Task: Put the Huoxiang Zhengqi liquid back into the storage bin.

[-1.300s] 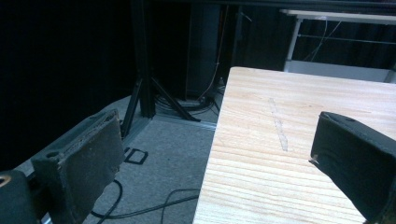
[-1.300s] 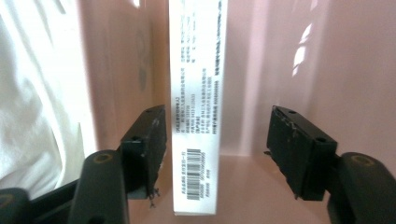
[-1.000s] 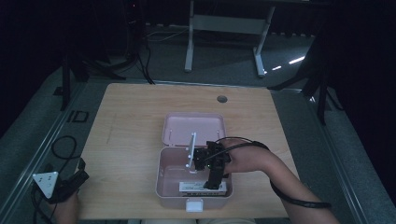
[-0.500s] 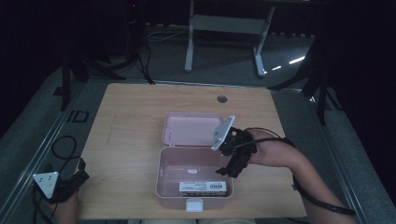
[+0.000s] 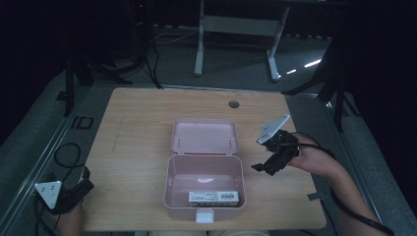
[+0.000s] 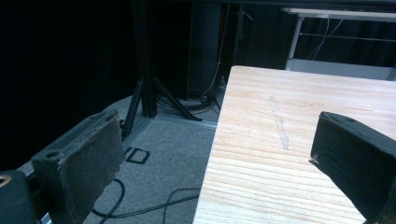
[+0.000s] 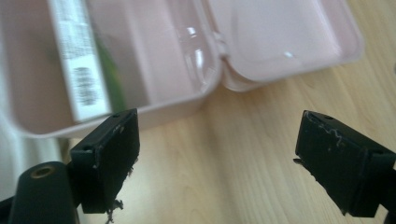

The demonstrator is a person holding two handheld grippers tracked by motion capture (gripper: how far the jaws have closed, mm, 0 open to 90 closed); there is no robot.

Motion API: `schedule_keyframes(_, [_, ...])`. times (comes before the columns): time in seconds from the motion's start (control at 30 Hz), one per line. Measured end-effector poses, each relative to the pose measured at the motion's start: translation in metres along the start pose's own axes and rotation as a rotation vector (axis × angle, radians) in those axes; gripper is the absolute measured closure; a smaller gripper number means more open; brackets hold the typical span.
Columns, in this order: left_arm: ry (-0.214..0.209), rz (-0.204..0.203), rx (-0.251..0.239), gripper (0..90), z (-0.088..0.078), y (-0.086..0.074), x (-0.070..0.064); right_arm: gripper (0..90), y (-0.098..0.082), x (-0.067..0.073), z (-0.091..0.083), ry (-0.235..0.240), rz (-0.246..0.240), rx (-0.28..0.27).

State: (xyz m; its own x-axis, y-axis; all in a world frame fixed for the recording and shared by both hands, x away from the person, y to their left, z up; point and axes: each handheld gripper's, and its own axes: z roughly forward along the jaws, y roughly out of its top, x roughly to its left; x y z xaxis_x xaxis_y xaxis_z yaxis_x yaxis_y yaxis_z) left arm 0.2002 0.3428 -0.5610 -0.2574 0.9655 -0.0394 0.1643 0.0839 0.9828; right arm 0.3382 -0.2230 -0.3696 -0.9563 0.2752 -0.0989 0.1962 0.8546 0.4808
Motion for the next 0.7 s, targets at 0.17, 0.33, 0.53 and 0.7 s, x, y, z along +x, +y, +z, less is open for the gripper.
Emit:
schedule_keyframes(0.17, [-0.001, 0.005, 0.000, 2.6, 0.000, 0.000, 0.000, 13.5, -0.025, -0.012, 0.020, -0.052, 0.085, -0.034])
schedule_keyframes(0.33, [0.001, 0.007, -0.001, 2.6, 0.000, 0.000, 0.000, 13.4, -0.045, -0.016, 0.043, -0.127, 0.150, -0.095])
schedule_keyframes(0.53, [0.005, -0.003, -0.002, 2.6, 0.000, 0.000, 0.000, 13.4, -0.063, -0.017, 0.068, -0.189, 0.248, -0.199])
schedule_keyframes(0.7, [0.004, 0.004, -0.002, 2.6, 0.000, 0.000, 0.000, 13.4, -0.076, -0.015, 0.090, -0.229, 0.282, -0.220])
